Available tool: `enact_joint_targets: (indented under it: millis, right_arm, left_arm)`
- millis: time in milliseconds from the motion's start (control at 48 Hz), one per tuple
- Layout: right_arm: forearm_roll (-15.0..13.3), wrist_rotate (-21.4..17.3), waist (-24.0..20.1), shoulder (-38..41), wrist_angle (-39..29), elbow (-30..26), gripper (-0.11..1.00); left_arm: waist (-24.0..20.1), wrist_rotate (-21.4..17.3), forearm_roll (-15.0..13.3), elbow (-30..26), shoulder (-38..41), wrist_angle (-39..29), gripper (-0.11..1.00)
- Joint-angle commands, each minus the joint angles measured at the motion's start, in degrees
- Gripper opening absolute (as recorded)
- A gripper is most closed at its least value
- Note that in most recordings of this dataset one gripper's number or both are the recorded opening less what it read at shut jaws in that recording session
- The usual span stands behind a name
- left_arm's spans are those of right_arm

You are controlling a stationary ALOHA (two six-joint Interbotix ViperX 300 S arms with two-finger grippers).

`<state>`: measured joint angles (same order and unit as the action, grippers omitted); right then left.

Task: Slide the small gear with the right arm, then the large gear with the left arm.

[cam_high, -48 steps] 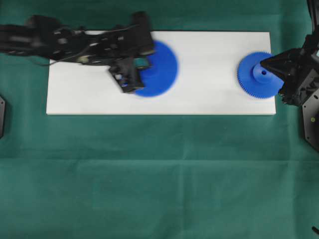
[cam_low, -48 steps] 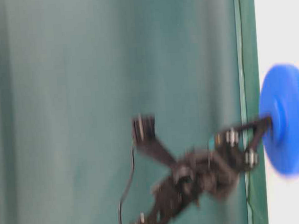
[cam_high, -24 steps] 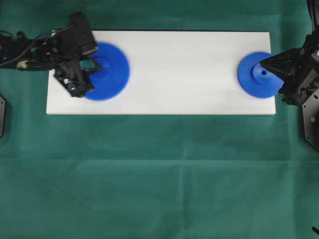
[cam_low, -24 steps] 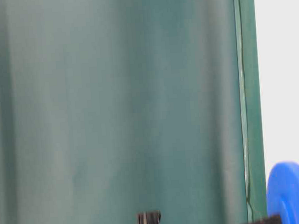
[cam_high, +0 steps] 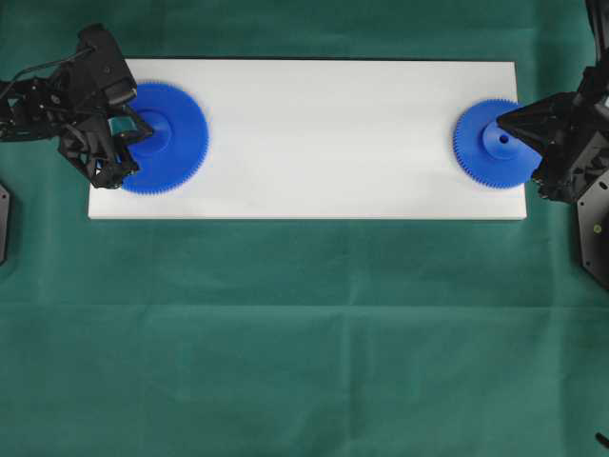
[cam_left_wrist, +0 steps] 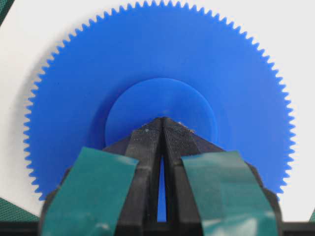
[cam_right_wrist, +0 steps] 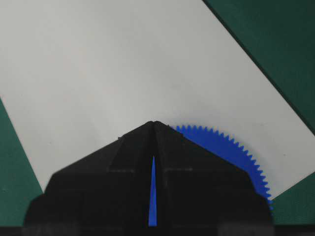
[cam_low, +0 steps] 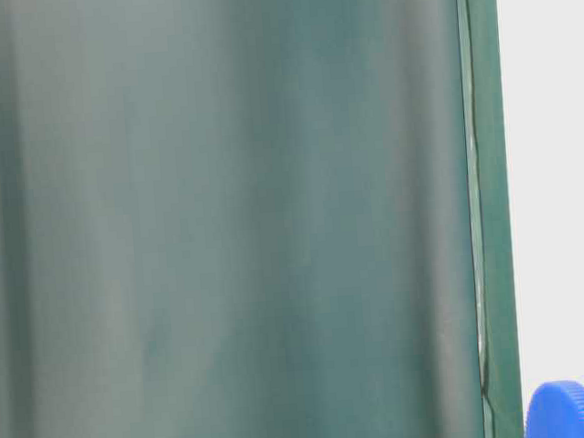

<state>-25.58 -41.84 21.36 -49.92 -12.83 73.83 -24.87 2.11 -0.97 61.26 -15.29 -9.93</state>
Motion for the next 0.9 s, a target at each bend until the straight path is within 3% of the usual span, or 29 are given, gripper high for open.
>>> enact_joint_targets:
  millis: [0,479,875]
  right_arm:
    - [0.09,-0.09,0.0,0.09,0.44,-0.53,0.5]
    - [0.09,-0.09,0.0,-3.43,0.44,-0.09,0.5]
    - [0.0,0.0,-0.09,-5.01,2.11,0.26,0.5]
  left_arm:
    - [-0.26,0.0,0.0,-0.62,-0.26,-0.18,0.0]
    - [0.35,-0.53,0.0,-2.9,-7.82,-0.53,0.0]
    - [4.83,-0.79,0.09,-1.85,-17.58,4.66,0.0]
